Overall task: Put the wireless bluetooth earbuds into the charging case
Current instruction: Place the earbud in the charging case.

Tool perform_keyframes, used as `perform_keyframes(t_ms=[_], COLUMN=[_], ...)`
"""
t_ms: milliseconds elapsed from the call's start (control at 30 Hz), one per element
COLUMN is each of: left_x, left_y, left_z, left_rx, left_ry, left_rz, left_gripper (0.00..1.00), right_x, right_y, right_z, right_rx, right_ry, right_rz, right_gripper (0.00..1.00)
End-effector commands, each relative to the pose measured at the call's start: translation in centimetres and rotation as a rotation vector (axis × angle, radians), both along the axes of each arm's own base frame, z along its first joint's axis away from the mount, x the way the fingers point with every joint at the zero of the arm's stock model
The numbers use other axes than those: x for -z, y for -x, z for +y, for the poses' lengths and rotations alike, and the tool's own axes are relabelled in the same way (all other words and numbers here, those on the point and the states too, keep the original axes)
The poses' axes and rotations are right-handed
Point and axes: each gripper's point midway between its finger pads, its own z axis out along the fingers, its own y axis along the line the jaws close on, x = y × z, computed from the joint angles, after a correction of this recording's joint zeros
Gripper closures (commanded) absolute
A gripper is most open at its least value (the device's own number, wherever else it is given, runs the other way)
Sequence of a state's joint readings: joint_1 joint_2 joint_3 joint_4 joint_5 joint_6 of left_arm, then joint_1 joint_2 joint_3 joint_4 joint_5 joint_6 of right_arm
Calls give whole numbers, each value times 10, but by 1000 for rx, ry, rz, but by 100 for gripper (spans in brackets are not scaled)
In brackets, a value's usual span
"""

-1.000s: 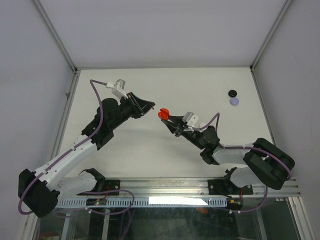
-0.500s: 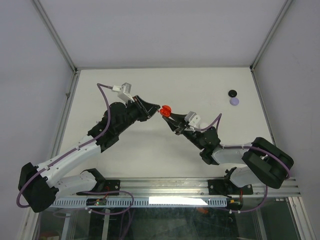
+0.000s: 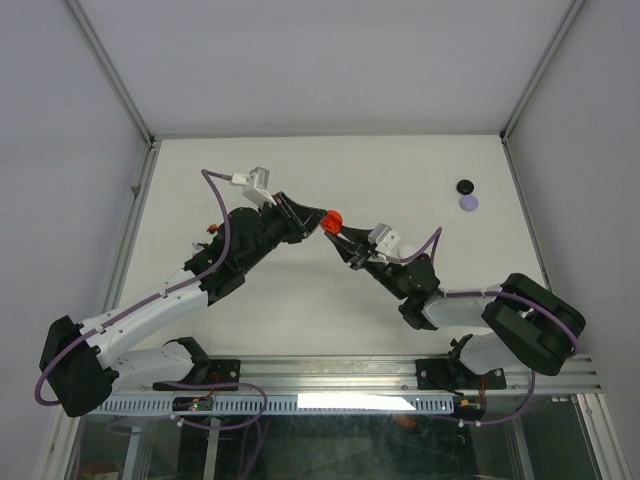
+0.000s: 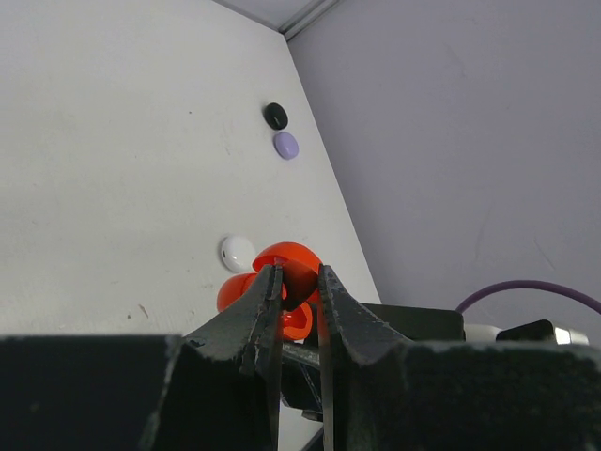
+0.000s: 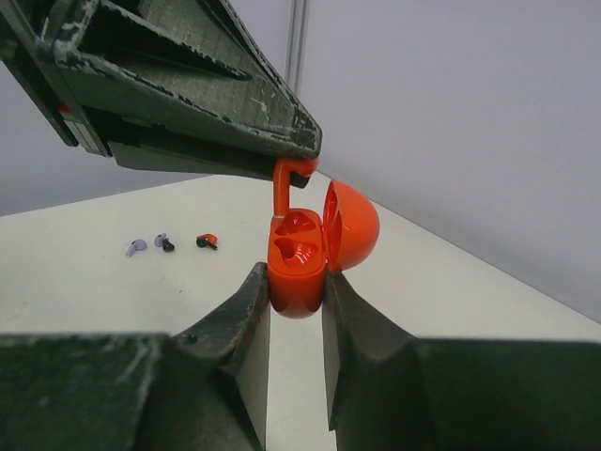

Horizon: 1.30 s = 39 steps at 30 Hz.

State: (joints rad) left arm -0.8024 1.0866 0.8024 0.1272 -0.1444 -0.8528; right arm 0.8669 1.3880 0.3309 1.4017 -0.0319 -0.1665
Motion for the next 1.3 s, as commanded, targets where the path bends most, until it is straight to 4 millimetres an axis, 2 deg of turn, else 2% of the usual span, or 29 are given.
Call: perform_keyframes(t_ms=[0, 433, 767, 967, 1067, 1167, 1267], left_x=[-11, 3, 14, 15, 17, 16, 11], left_y=[-4, 0, 5, 7, 7, 6, 6], left_z=[-2, -7, -12, -17, -19, -16, -10], left_rx=[-31, -64, -142, -162, -171, -188, -213], left_ry=[38, -19, -107, -158, -173, -173, -168], left_rz=[-34, -25, -34, -51, -47, -40, -39], left_gripper=[94, 94, 87, 79, 70, 63, 60], right_x=[-36, -36, -34, -32, -31, -29, -27], right_y=[1, 1, 1, 1, 1, 0, 0], right_z=[-3, -5, -7, -8, -9, -10, -11], right_rx=[19, 25, 32, 33, 37, 42, 50], right_ry=[-88, -92, -97, -97, -99, -100, -97], right_rz=[-90, -91, -86, -83, -81, -81, -78], right_gripper=[100, 100, 100, 100, 100, 100, 100])
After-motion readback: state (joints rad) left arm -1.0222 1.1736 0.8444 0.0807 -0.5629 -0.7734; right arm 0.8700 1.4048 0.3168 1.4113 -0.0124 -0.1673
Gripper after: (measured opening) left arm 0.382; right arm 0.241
